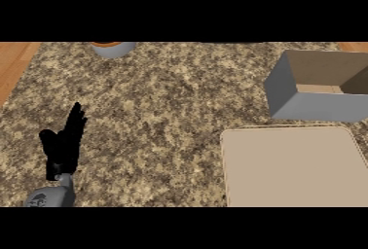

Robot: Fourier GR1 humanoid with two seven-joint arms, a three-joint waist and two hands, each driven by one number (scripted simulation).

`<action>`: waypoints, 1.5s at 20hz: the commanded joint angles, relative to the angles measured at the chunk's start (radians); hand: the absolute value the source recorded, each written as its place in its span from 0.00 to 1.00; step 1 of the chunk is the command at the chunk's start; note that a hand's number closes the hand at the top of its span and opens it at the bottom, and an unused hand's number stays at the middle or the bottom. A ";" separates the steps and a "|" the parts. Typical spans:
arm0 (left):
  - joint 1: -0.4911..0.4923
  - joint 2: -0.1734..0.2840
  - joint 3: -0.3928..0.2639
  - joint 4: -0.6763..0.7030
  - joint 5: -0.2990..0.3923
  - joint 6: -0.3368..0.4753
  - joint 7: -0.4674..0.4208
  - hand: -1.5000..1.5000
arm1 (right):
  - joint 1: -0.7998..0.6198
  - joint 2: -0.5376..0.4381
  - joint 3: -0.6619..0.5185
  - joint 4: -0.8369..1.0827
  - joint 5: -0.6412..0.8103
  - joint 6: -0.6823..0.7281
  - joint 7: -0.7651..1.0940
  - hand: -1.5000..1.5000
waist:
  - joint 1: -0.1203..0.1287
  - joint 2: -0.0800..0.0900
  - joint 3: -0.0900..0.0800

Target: Pick the croissant from the tray and place it in the cardboard box

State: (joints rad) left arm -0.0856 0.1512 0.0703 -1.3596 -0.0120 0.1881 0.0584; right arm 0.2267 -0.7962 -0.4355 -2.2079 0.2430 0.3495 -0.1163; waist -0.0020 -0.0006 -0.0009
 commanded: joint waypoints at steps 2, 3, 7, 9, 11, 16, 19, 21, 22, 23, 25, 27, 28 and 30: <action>0.030 0.001 -0.010 -0.028 0.000 -0.021 0.016 0.50 | -0.231 -0.011 0.084 0.125 -0.025 0.017 0.119 1.00 | 0.021 0.004 0.000; -0.053 -0.013 0.007 0.059 -0.001 -0.004 -0.009 0.50 | -0.262 -0.051 0.014 0.175 -0.091 0.075 0.097 1.00 | 0.010 0.003 0.000; -0.027 -0.010 -0.030 -0.019 -0.021 -0.012 0.057 0.50 | -0.413 -0.037 0.141 0.384 0.032 0.023 0.065 1.00 | 0.025 0.004 0.001; -0.019 -0.016 -0.011 0.014 -0.016 -0.006 0.006 0.50 | -0.422 0.018 0.173 0.490 0.047 0.006 -0.031 1.00 | 0.022 0.005 0.001; -0.036 -0.002 0.037 0.126 0.012 -0.036 -0.103 0.50 | -0.513 0.025 0.224 0.577 0.100 -0.016 -0.054 1.00 | 0.022 0.007 0.001; -0.081 -0.002 0.006 0.064 -0.012 -0.021 0.000 0.50 | -0.661 0.090 0.300 0.897 0.220 -0.118 -0.213 1.00 | 0.030 0.008 0.002; -0.003 -0.029 -0.031 -0.005 -0.031 -0.008 0.002 0.50 | -0.696 0.090 0.336 1.013 0.377 -0.252 -0.255 1.00 | 0.041 0.008 0.002; -0.032 -0.030 -0.009 0.041 -0.028 0.001 -0.026 0.50 | -0.853 0.152 0.329 1.120 0.316 -0.184 -0.158 1.00 | 0.033 0.007 0.001; -0.053 -0.008 0.004 0.013 -0.004 -0.022 0.020 0.50 | -0.878 0.170 0.354 1.182 0.343 -0.188 -0.153 1.00 | 0.039 0.008 0.002; -0.036 -0.031 -0.021 0.046 -0.041 0.003 -0.013 0.50 | -0.865 0.148 0.337 1.261 0.347 -0.190 -0.229 1.00 | 0.032 0.009 0.002; -0.020 0.000 0.003 0.017 -0.001 -0.045 -0.011 0.50 | -0.905 0.159 0.321 1.378 0.333 -0.172 -0.243 0.00 | 0.046 0.012 0.002; -0.046 -0.026 -0.007 0.052 -0.022 -0.013 -0.012 0.50 | -0.921 0.178 0.299 1.425 0.280 -0.123 -0.304 0.00 | 0.030 0.010 0.002; -0.041 -0.022 -0.006 0.062 -0.027 -0.015 -0.031 0.50 | -0.963 0.192 0.306 1.504 0.302 -0.149 -0.339 0.00 | 0.038 0.013 0.002; -0.024 -0.029 -0.001 0.041 -0.015 -0.018 -0.044 0.50 | -0.957 0.211 0.274 1.560 0.272 -0.163 -0.418 0.00 | 0.040 0.013 0.003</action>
State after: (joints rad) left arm -0.1170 0.1335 0.0665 -1.3083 -0.0302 0.1637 0.0282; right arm -0.6986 -0.6194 -0.1347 -0.8004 0.5408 0.1939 -0.4185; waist 0.0355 0.0080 -0.0023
